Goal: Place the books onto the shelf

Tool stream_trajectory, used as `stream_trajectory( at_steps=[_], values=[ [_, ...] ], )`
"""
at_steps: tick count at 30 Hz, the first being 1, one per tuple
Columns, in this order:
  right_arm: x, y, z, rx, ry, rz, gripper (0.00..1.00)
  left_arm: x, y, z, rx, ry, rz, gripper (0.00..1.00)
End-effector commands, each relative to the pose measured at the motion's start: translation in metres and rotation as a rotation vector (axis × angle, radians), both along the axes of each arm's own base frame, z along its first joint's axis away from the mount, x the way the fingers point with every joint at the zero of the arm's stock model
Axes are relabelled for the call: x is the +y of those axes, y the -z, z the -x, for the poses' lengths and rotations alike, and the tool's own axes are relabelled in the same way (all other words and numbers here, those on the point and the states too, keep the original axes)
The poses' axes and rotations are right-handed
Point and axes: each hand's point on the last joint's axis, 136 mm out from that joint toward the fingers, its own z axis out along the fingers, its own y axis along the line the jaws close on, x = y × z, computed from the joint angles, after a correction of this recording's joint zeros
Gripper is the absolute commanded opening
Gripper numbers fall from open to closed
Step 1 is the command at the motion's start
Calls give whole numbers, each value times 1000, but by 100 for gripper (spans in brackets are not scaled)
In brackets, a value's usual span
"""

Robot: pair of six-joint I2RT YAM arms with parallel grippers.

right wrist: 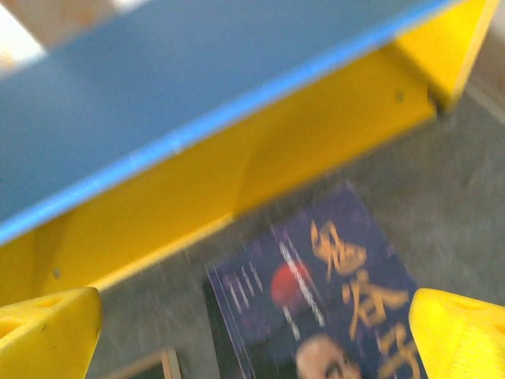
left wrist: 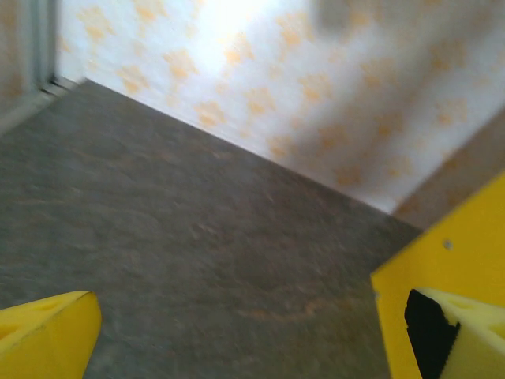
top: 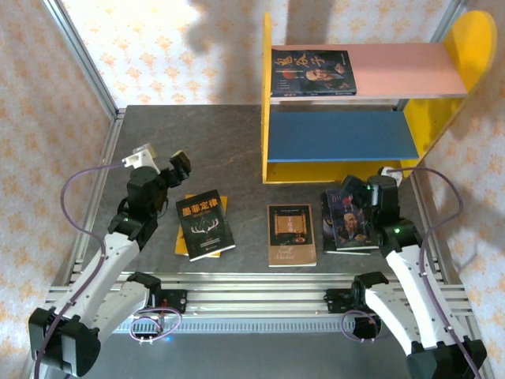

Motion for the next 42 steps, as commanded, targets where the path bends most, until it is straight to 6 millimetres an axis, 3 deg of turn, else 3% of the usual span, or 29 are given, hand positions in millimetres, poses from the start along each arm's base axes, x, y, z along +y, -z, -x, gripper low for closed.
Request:
stream_trajectory(
  at_steps=[1,8,14,21,29,33,42],
  values=[
    [15,52,34,247,-20,-53,99,-38,-8,-1,60,134,15,99],
    [30,92,29,383,-31,56,97,-98,3,-2,159,311,-139,99],
    [35,115,22,491,-27,166,96,-102,22,-4,271,335,-185,99],
    [27,126,12,547,20,256,94,-146,42,-9,301,460,-68,99],
    [46,152,10,642,-55,210,84,-176,48,-7,288,527,-71,99],
    [56,162,14,679,-97,167,74,-190,54,-6,297,558,-62,99],
    [66,169,25,688,-149,97,37,-218,63,-3,323,608,-83,99]
  ],
)
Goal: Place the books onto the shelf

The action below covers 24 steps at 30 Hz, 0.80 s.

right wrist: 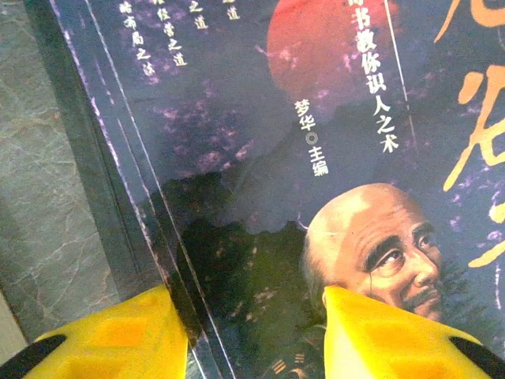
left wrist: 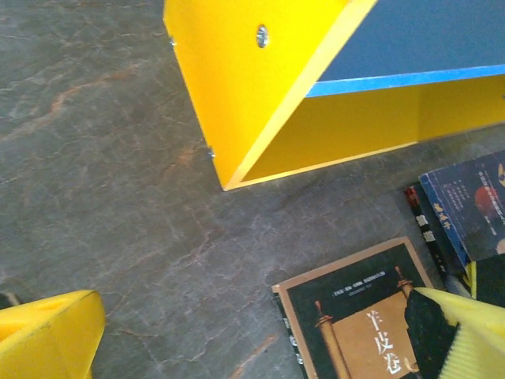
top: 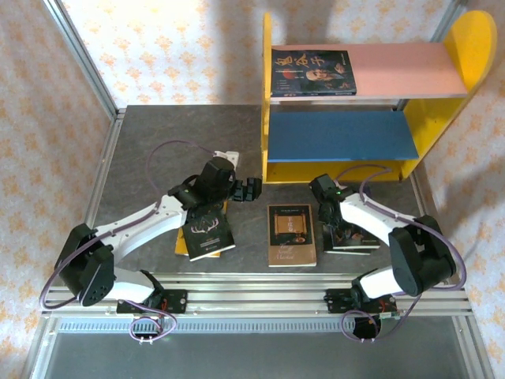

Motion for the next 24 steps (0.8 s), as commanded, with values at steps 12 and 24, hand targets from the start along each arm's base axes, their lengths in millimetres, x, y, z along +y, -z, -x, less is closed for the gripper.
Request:
stream_trajectory(
  at_steps=[12,24],
  values=[
    [50,-8,11,-16,-100,-305,22,-56,5,0,22,59,36,99],
    [70,-33,11,-64,-170,-428,19,-77,19,1,61,94,1,99]
  ],
)
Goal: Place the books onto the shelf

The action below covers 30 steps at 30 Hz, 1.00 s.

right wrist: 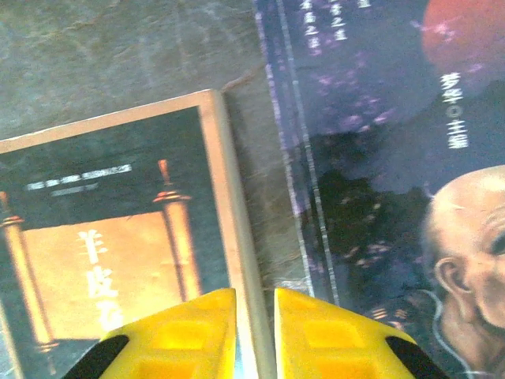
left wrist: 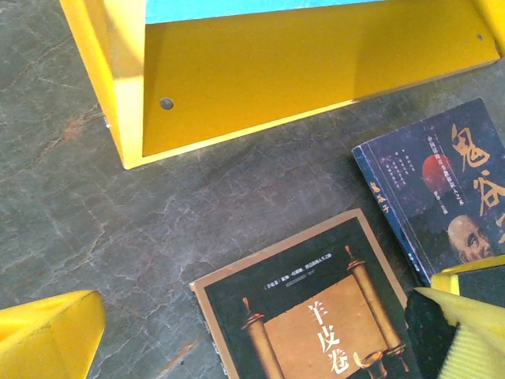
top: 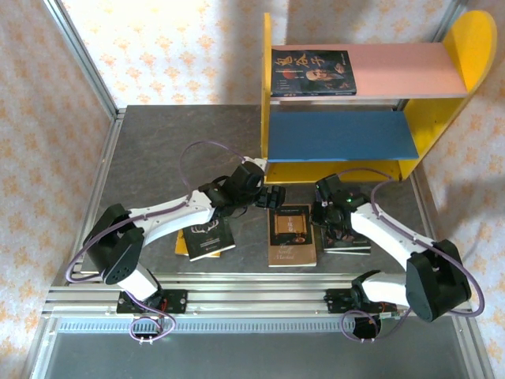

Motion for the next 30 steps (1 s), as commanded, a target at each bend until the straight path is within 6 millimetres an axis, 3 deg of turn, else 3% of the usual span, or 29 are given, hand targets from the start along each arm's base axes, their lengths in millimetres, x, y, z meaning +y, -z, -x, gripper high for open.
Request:
stream_trajectory(
  at_steps=[1,5,8,11,24,30],
  values=[
    [0,-5,2,-20,-8,-3,23,-7,-8,-3,-7,-2,10,99],
    [-21,-5,1,-31,47,101,55,-9,-9,-3,-8,-1,7,99],
    [-35,-9,1,-34,74,176,69,-9,-9,-3,-10,3,3,99],
    [-45,-9,1,-24,89,237,76,-9,-9,-3,-10,3,2,99],
    [-40,17,-15,42,109,276,84,-11,-14,0,-20,12,-22,99],
    [-51,38,-4,148,105,387,70,-5,-20,0,-83,-31,-57,99]
  ],
)
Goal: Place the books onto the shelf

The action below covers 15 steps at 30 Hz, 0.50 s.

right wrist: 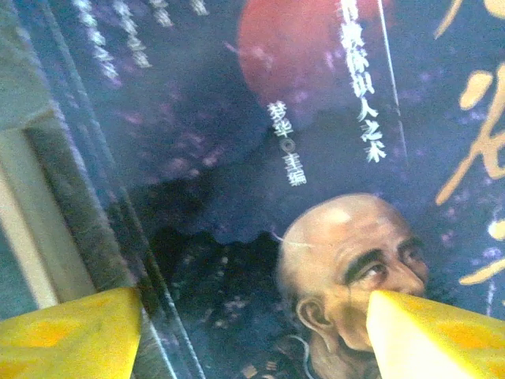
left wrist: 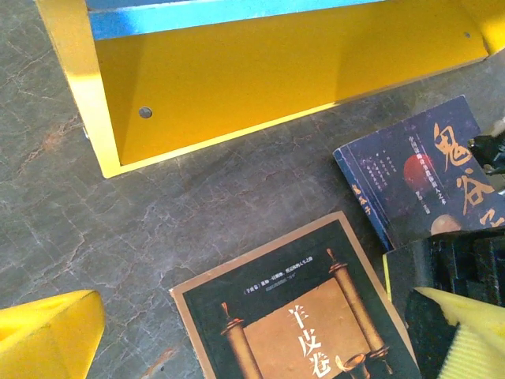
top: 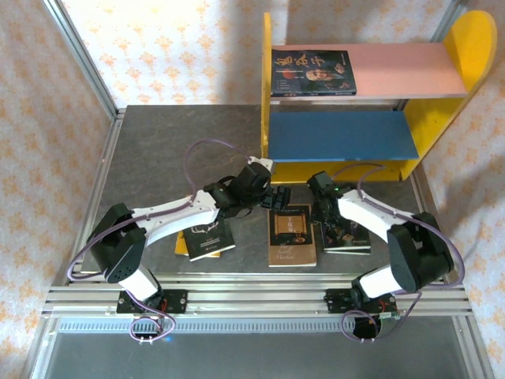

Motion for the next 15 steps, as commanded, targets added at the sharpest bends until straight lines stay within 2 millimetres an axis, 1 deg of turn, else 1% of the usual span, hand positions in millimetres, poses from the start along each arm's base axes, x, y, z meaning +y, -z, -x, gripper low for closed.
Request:
stream_trajectory(
  at_steps=[1,3,5,7,11,15],
  values=[
    [-4,11,2,24,7,42,65,7,-12,-5,-69,-46,-32,99],
    [-1,13,4,18,5,20,55,5,-12,-5,-79,-50,-19,99],
    [1,11,5,1,-1,-3,45,2,-10,-5,-72,-49,-6,99],
    [1,8,7,-9,-10,-11,39,-3,-9,-4,-62,-39,8,99],
    [6,-3,7,-44,-38,-53,32,-16,-3,-2,-24,3,33,99],
    [16,-11,6,-69,-65,-120,27,-30,5,0,12,35,74,99]
  ],
)
